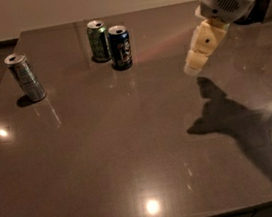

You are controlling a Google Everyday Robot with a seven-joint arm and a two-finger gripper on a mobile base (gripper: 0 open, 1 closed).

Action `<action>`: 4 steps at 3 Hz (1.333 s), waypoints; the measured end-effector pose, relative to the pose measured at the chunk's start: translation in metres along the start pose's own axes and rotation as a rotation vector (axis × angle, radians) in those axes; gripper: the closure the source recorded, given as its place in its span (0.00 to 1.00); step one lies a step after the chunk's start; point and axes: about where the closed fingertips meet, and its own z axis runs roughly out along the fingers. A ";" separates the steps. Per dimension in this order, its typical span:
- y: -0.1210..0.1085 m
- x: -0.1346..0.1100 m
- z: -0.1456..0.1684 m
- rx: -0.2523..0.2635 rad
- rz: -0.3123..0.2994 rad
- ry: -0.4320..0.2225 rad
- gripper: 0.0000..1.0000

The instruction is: Pick pepsi can

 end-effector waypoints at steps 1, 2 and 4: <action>-0.020 -0.037 0.030 0.004 0.029 -0.043 0.00; -0.044 -0.075 0.069 0.022 0.077 -0.079 0.00; -0.081 -0.123 0.114 0.062 0.183 -0.134 0.00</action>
Offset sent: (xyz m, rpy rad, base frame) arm 0.1316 0.1004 -0.0400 0.1354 -0.0425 -0.1256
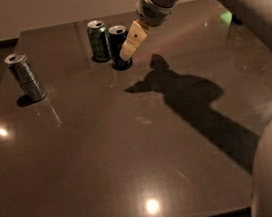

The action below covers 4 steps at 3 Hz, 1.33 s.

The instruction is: Pick pepsi can

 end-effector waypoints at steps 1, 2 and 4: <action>-0.004 -0.020 0.020 -0.001 0.031 -0.022 0.00; -0.002 -0.037 0.036 -0.012 0.049 -0.035 0.00; 0.007 -0.057 0.056 -0.033 0.064 -0.034 0.15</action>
Offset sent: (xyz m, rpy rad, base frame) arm 0.0483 0.0658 -0.0098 0.0858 0.0114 -0.0352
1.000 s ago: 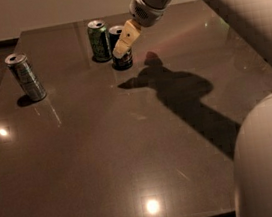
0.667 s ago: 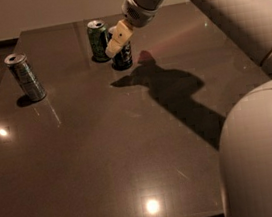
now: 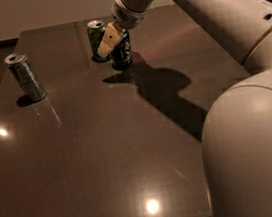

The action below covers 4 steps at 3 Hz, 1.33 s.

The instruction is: Pick pepsi can

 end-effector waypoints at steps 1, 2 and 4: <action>0.001 0.001 0.000 0.004 -0.003 0.008 0.39; 0.005 0.000 -0.012 0.010 -0.035 0.004 0.62; 0.031 -0.010 -0.080 -0.036 -0.189 -0.051 1.00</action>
Offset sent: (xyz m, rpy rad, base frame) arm -0.0243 -0.0107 0.0326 -0.0397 -0.0636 0.0542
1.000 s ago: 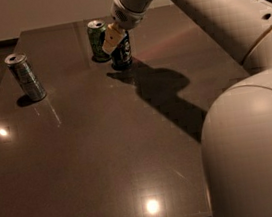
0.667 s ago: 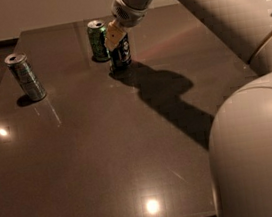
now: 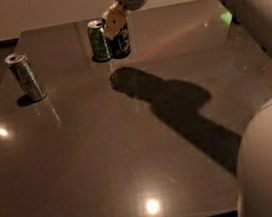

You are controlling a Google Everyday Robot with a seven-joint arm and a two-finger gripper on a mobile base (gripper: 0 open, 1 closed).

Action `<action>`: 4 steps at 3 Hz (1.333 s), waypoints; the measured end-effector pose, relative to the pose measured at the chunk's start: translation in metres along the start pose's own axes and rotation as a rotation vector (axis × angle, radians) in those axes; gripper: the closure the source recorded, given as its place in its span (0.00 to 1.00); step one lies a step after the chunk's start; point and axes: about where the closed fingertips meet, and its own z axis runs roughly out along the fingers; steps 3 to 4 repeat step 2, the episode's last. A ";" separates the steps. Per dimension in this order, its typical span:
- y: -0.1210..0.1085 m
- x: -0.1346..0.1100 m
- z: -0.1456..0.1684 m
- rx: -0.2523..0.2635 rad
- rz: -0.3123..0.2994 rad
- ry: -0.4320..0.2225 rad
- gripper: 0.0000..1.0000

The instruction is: Pick pepsi can

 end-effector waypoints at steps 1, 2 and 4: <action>0.015 -0.011 -0.028 -0.045 -0.083 -0.025 1.00; 0.019 -0.012 -0.034 -0.060 -0.108 -0.027 1.00; 0.019 -0.012 -0.034 -0.060 -0.108 -0.027 1.00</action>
Offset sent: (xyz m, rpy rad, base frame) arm -0.0238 0.0020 0.0282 0.0001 -0.0172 0.1072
